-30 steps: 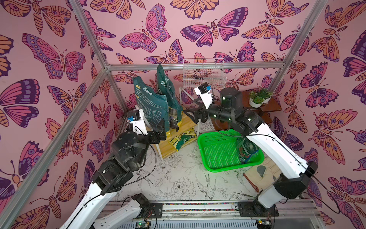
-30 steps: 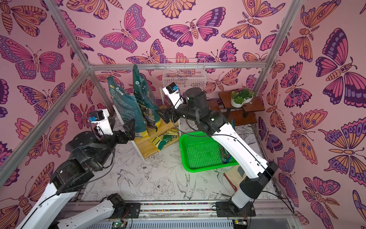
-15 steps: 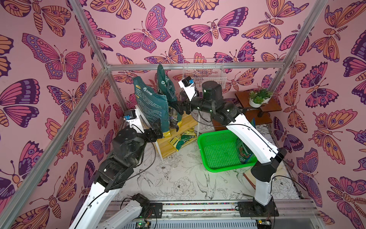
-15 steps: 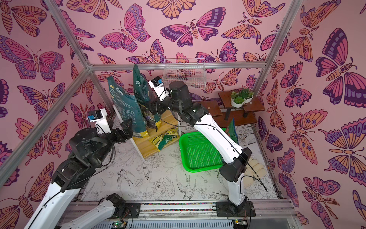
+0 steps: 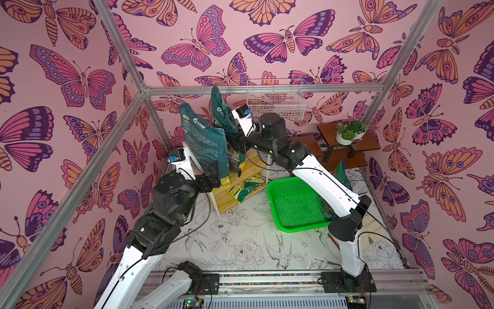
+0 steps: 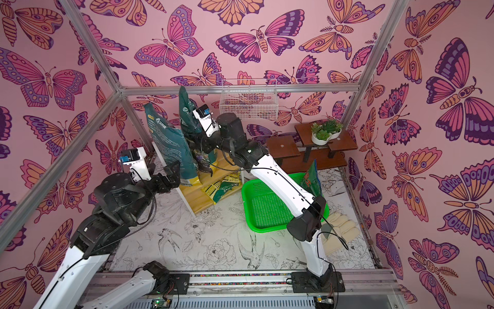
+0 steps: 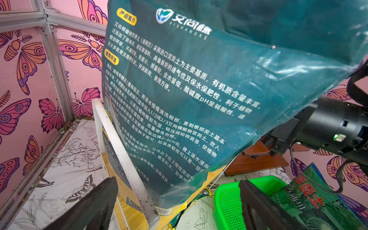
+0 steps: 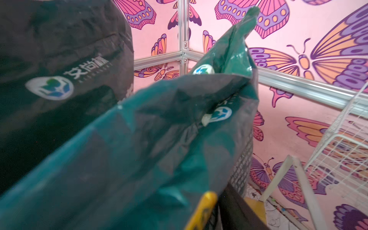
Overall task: Take down the fertilizer bag from the shelf
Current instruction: Pick up the fertilizer bag from the shelf.
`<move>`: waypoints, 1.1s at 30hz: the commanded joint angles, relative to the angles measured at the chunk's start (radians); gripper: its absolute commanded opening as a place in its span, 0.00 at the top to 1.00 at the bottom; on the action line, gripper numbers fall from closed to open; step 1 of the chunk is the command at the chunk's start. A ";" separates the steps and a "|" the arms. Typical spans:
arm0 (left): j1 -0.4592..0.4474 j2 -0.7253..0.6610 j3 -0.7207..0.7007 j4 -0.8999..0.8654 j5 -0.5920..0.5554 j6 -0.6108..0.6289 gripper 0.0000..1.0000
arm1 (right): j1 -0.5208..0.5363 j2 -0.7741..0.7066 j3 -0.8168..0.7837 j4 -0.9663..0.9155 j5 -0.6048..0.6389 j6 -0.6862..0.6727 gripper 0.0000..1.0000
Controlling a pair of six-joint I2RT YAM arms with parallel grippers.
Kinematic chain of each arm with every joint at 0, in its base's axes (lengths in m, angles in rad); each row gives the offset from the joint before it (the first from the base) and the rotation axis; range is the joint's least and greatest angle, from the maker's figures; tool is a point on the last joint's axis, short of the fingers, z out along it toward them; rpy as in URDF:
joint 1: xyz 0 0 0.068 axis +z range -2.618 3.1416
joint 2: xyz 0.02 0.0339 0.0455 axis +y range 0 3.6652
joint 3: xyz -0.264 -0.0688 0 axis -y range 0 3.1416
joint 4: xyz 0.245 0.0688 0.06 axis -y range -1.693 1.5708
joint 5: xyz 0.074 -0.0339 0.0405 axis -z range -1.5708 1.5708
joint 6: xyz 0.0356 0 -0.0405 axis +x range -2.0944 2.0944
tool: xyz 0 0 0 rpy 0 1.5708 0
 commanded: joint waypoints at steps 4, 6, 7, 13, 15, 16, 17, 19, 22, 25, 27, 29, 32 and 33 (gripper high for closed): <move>0.009 -0.012 -0.011 0.000 0.010 -0.004 0.00 | 0.005 0.018 0.039 0.028 0.042 0.017 0.71; 0.009 -0.011 -0.011 0.000 0.011 -0.002 0.00 | 0.005 0.018 0.039 0.029 0.038 0.017 0.82; 0.011 -0.013 -0.012 0.000 0.012 -0.002 0.00 | 0.005 0.016 0.039 0.029 0.032 0.017 0.87; 0.012 -0.014 -0.015 0.000 0.011 -0.002 0.00 | 0.005 0.003 0.039 0.027 0.017 0.024 1.00; 0.012 -0.014 -0.014 0.002 0.011 -0.002 0.00 | 0.005 -0.005 0.038 0.027 0.014 0.027 1.00; 0.012 -0.013 -0.012 0.002 0.009 -0.001 0.00 | 0.005 -0.008 0.037 0.030 0.011 0.029 1.00; 0.012 -0.012 -0.012 0.002 0.009 -0.001 0.00 | 0.005 -0.015 0.038 0.033 0.008 0.029 1.00; 0.013 -0.012 -0.012 0.000 0.009 0.004 0.00 | 0.007 -0.024 0.037 0.040 0.007 0.029 1.00; 0.014 -0.014 -0.015 0.000 0.005 0.008 0.00 | 0.009 -0.048 0.038 0.054 0.010 0.018 1.00; 0.014 -0.015 -0.016 0.001 0.001 0.009 0.00 | 0.008 -0.077 0.038 0.071 0.010 0.003 1.00; 0.014 -0.015 -0.015 0.002 0.000 0.009 0.00 | 0.008 -0.097 0.039 0.076 0.001 -0.011 1.00; 0.014 -0.015 -0.016 0.004 0.001 0.009 0.00 | 0.008 -0.118 0.038 0.075 -0.008 -0.028 1.00; 0.015 -0.012 -0.020 0.005 0.005 0.013 0.00 | 0.008 -0.151 0.034 0.070 -0.013 -0.050 1.00; 0.015 -0.012 -0.021 0.005 0.005 0.013 0.00 | 0.008 -0.161 0.029 0.071 -0.014 -0.056 1.00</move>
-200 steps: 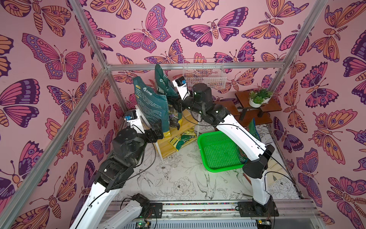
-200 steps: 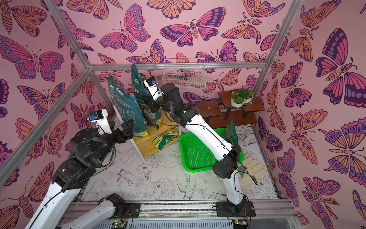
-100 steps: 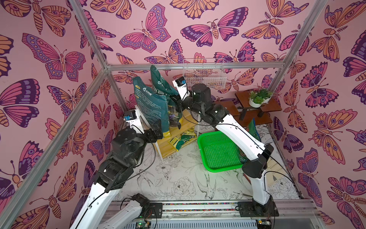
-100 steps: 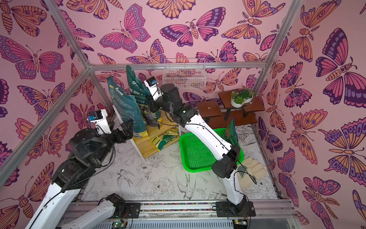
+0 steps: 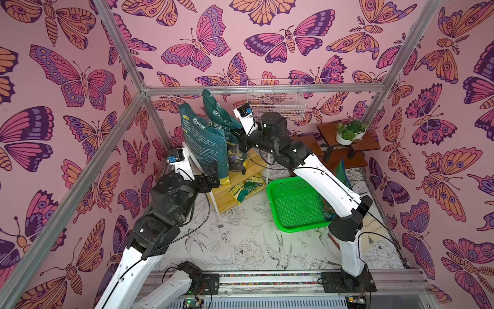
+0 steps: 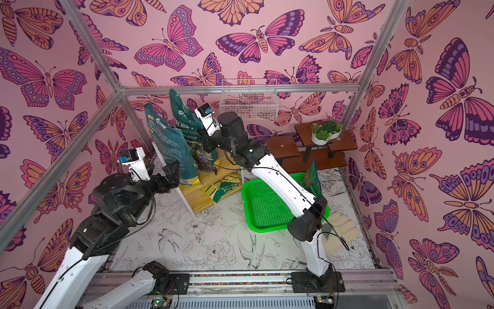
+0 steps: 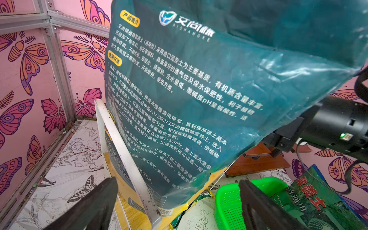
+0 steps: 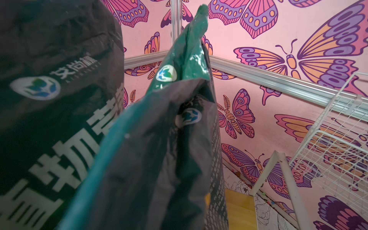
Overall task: Take down the fertilizer bag from the shelf
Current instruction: Pick up the fertilizer bag from the shelf.
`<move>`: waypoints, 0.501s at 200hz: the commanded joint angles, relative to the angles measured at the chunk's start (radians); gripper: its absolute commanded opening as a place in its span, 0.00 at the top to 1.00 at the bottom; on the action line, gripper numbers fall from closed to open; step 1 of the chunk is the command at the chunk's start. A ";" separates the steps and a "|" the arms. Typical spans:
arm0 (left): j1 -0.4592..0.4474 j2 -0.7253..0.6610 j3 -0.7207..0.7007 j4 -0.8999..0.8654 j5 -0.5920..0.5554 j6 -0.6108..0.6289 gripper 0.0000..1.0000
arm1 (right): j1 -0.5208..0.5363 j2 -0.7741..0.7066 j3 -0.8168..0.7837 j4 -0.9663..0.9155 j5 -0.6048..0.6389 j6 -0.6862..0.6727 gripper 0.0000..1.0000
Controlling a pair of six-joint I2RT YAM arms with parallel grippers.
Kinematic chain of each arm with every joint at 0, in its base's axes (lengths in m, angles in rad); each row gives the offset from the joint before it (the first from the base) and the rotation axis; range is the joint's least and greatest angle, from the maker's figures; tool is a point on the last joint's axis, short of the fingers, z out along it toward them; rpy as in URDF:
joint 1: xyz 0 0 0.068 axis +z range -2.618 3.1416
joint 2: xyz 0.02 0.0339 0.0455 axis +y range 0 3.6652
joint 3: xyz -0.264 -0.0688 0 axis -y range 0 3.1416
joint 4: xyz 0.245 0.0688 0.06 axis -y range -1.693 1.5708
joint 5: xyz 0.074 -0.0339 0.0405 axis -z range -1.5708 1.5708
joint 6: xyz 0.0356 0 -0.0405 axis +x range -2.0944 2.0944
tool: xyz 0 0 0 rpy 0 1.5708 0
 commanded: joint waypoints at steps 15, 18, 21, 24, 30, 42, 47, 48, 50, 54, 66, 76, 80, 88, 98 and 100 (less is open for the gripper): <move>0.007 -0.003 -0.021 0.005 0.008 0.009 0.00 | 0.010 -0.169 0.001 0.130 -0.033 -0.046 1.00; 0.007 -0.002 -0.022 0.007 0.009 0.009 0.00 | 0.010 -0.172 -0.002 0.131 -0.033 -0.047 1.00; 0.008 -0.001 -0.022 0.007 0.010 0.009 0.00 | 0.010 -0.177 -0.006 0.133 -0.033 -0.047 1.00; 0.007 0.001 -0.020 0.006 0.010 0.010 0.00 | 0.010 -0.181 -0.009 0.134 -0.033 -0.049 1.00; 0.008 0.001 -0.020 0.006 0.010 0.011 0.00 | 0.010 -0.188 -0.015 0.135 -0.033 -0.050 1.00; 0.006 0.003 -0.017 0.007 0.010 0.011 0.00 | 0.010 -0.205 -0.034 0.140 -0.032 -0.056 1.00; 0.008 0.003 -0.018 0.007 0.010 0.010 0.00 | 0.010 -0.214 -0.042 0.142 -0.029 -0.058 1.00; 0.008 0.003 -0.018 0.007 0.010 0.011 0.00 | 0.010 -0.216 -0.045 0.142 -0.028 -0.058 1.00; 0.007 0.003 -0.018 0.007 0.010 0.010 0.00 | 0.010 -0.219 -0.049 0.144 -0.027 -0.059 1.00; 0.008 0.003 -0.017 0.008 0.010 0.009 0.00 | 0.010 -0.226 -0.057 0.146 -0.025 -0.061 1.00; 0.007 0.004 -0.016 0.008 0.010 0.010 0.00 | 0.010 -0.247 -0.081 0.155 -0.021 -0.067 1.00; 0.007 0.003 -0.012 0.008 0.010 0.013 0.00 | 0.010 -0.267 -0.102 0.163 -0.020 -0.071 1.00; 0.008 0.003 -0.010 0.009 0.010 0.015 0.00 | 0.010 -0.275 -0.110 0.166 -0.020 -0.072 1.00; 0.007 0.004 -0.003 0.009 0.010 0.021 0.00 | 0.010 -0.290 -0.123 0.171 -0.020 -0.074 1.00; 0.007 0.006 0.008 0.007 0.012 0.026 0.00 | 0.010 -0.311 -0.142 0.177 -0.020 -0.077 1.00; 0.007 0.006 0.010 0.007 0.012 0.026 0.00 | 0.010 -0.312 -0.143 0.177 -0.020 -0.078 1.00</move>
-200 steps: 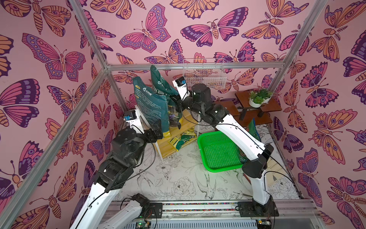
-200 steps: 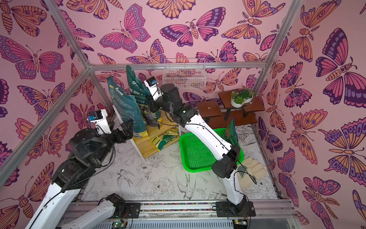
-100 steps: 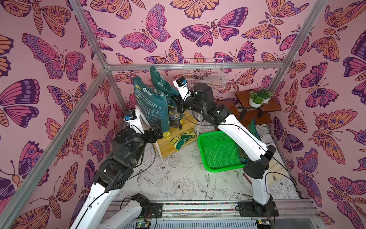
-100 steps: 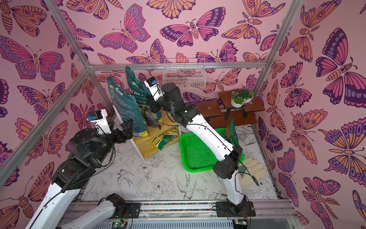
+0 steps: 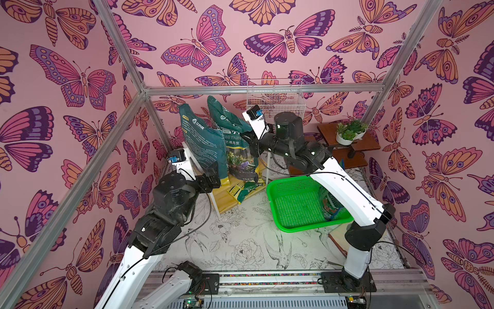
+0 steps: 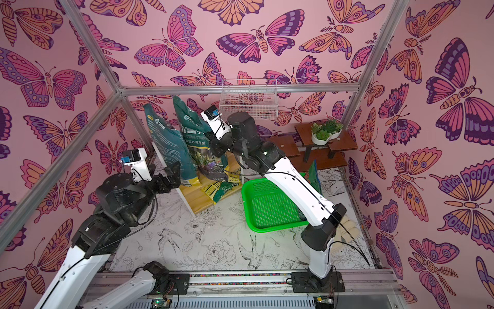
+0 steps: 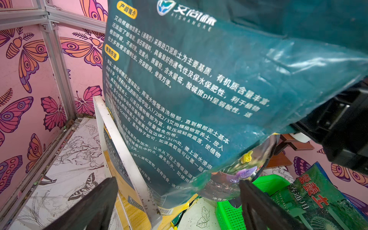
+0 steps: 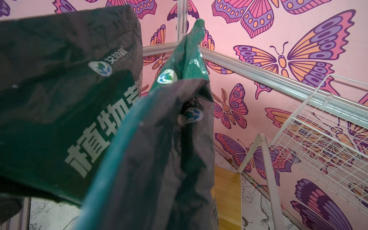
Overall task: Take down the fertilizer bag from the shelf
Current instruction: Pick up the fertilizer bag from the shelf.
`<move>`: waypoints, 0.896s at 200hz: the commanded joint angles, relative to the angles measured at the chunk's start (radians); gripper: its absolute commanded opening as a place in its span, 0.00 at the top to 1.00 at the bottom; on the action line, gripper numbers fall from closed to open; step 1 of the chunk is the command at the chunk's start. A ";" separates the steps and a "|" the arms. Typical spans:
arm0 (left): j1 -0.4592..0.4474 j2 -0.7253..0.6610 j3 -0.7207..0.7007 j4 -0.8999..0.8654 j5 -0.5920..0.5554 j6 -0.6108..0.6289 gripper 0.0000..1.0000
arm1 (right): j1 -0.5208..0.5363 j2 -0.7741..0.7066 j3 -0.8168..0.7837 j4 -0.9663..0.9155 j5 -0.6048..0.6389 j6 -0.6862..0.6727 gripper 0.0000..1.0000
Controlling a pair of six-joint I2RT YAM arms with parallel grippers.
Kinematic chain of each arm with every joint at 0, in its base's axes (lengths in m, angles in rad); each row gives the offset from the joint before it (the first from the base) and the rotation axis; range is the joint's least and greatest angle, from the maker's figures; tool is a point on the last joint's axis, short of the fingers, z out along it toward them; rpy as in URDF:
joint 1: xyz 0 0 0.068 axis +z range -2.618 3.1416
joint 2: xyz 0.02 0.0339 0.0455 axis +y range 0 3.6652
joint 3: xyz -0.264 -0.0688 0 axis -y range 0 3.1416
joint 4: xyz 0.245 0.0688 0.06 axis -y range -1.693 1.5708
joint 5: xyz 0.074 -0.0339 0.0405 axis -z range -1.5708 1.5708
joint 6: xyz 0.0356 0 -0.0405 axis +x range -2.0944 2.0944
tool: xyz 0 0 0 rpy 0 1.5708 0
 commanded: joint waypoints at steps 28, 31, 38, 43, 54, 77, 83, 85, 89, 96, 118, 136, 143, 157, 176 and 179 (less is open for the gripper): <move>0.007 0.013 0.040 0.006 0.021 0.026 0.00 | 0.011 -0.190 -0.036 0.258 -0.019 -0.040 1.00; 0.008 0.014 0.042 0.006 0.022 0.026 0.00 | 0.010 -0.197 -0.042 0.260 -0.017 -0.041 1.00; 0.007 0.018 0.045 0.005 0.026 0.026 0.00 | 0.010 -0.213 -0.057 0.265 -0.011 -0.044 1.00; 0.007 0.021 0.049 0.006 0.028 0.026 0.00 | 0.010 -0.226 -0.070 0.271 -0.009 -0.046 1.00; 0.007 0.027 0.054 0.006 0.034 0.026 0.00 | 0.011 -0.251 -0.092 0.277 -0.003 -0.052 1.00; 0.007 0.033 0.069 0.006 0.042 0.025 0.00 | 0.010 -0.312 -0.125 0.273 0.003 -0.060 1.00; 0.007 0.034 0.073 0.005 0.045 0.024 0.00 | 0.010 -0.326 -0.136 0.270 0.004 -0.061 1.00; 0.007 0.034 0.076 0.005 0.046 0.023 0.00 | 0.010 -0.330 -0.139 0.268 0.004 -0.062 1.00; 0.006 0.035 0.079 0.005 0.048 0.023 0.00 | 0.010 -0.339 -0.146 0.266 0.007 -0.065 1.00; 0.006 0.036 0.084 0.005 0.054 0.022 0.00 | 0.011 -0.357 -0.162 0.263 0.009 -0.068 1.00; 0.006 0.043 0.107 0.005 0.081 0.011 0.00 | 0.010 -0.413 -0.216 0.267 0.027 -0.082 1.00; 0.005 0.061 0.135 0.007 0.124 0.000 0.00 | 0.010 -0.454 -0.254 0.267 0.052 -0.097 1.00; 0.005 0.071 0.148 0.007 0.146 -0.006 0.00 | 0.010 -0.469 -0.266 0.265 0.063 -0.102 1.00; 0.001 0.094 0.173 0.004 0.194 -0.021 0.00 | 0.010 -0.494 -0.284 0.247 0.084 -0.117 1.00; -0.008 0.126 0.206 0.003 0.245 -0.045 0.00 | 0.010 -0.537 -0.310 0.213 0.121 -0.139 1.00; -0.011 0.132 0.211 0.005 0.251 -0.048 0.00 | 0.010 -0.545 -0.318 0.209 0.128 -0.142 1.00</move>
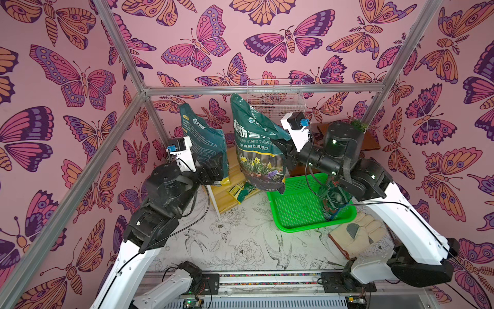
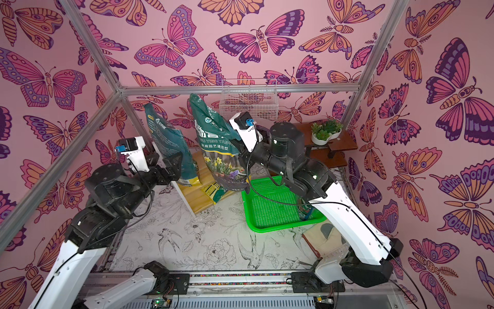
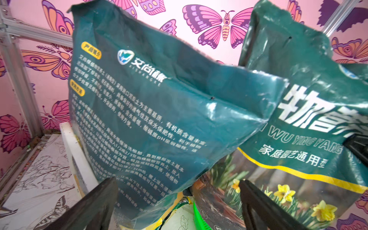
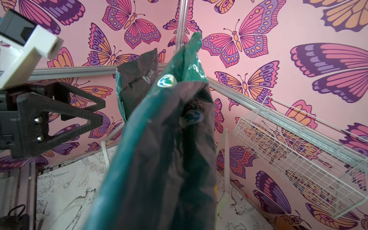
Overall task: Take down the fertilizer bag from the shelf
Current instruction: Pick up the fertilizer bag from the shelf, then place the fertilizer bag in the storage box.
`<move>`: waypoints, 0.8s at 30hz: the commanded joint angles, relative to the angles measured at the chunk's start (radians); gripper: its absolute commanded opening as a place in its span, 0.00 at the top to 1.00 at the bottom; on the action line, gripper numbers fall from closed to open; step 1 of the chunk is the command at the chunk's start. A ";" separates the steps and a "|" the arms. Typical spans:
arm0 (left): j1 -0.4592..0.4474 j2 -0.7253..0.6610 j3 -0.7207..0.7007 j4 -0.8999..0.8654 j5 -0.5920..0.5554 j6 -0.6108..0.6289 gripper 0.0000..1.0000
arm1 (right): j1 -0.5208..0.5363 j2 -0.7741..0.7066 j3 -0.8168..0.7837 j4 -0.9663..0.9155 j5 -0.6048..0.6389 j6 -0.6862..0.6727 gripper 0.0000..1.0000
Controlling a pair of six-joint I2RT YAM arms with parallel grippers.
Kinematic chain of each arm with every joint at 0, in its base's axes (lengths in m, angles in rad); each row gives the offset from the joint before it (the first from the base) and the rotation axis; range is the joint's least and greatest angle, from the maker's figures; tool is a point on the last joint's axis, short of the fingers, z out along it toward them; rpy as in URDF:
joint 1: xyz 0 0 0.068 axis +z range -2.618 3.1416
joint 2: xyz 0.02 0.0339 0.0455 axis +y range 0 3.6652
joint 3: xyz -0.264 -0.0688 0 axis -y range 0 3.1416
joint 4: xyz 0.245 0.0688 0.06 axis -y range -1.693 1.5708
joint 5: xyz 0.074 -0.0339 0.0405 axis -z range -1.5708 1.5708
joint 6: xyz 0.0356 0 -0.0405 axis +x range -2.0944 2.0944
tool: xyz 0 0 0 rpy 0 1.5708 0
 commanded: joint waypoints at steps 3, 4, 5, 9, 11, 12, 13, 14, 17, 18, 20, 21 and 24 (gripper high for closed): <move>-0.031 0.054 0.066 0.003 0.116 -0.038 0.00 | 0.005 -0.144 -0.020 0.199 0.107 -0.058 1.00; -0.043 0.059 0.075 0.004 0.113 -0.035 0.00 | 0.005 -0.163 -0.035 0.193 0.123 -0.063 1.00; -0.059 0.064 0.087 0.004 0.108 -0.033 0.00 | 0.005 -0.182 -0.051 0.184 0.145 -0.069 1.00; -0.118 0.082 0.128 0.004 0.081 -0.014 0.00 | 0.005 -0.255 -0.101 0.162 0.203 -0.087 1.00; -0.141 0.094 0.148 0.004 0.079 -0.008 0.00 | 0.006 -0.284 -0.118 0.153 0.220 -0.092 1.00; -0.154 0.103 0.160 0.005 0.083 -0.007 0.00 | 0.005 -0.299 -0.127 0.147 0.233 -0.094 1.00; -0.163 0.110 0.168 0.004 0.089 -0.007 0.00 | 0.005 -0.311 -0.136 0.146 0.243 -0.096 1.00; -0.173 0.120 0.178 0.005 0.101 -0.010 0.00 | 0.005 -0.325 -0.146 0.142 0.256 -0.098 1.00; -0.195 0.146 0.194 0.012 0.138 -0.028 0.00 | 0.005 -0.357 -0.176 0.138 0.292 -0.108 1.00; -0.198 0.152 0.194 0.018 0.147 -0.034 0.00 | 0.005 -0.366 -0.182 0.132 0.306 -0.111 1.00; -0.201 0.160 0.184 0.031 0.156 -0.045 0.00 | 0.005 -0.381 -0.197 0.123 0.335 -0.115 1.00; -0.203 0.163 0.174 0.042 0.159 -0.049 0.00 | 0.005 -0.388 -0.209 0.123 0.350 -0.120 1.00; -0.205 0.163 0.140 0.072 0.164 -0.062 0.00 | 0.006 -0.400 -0.247 0.128 0.404 -0.135 1.00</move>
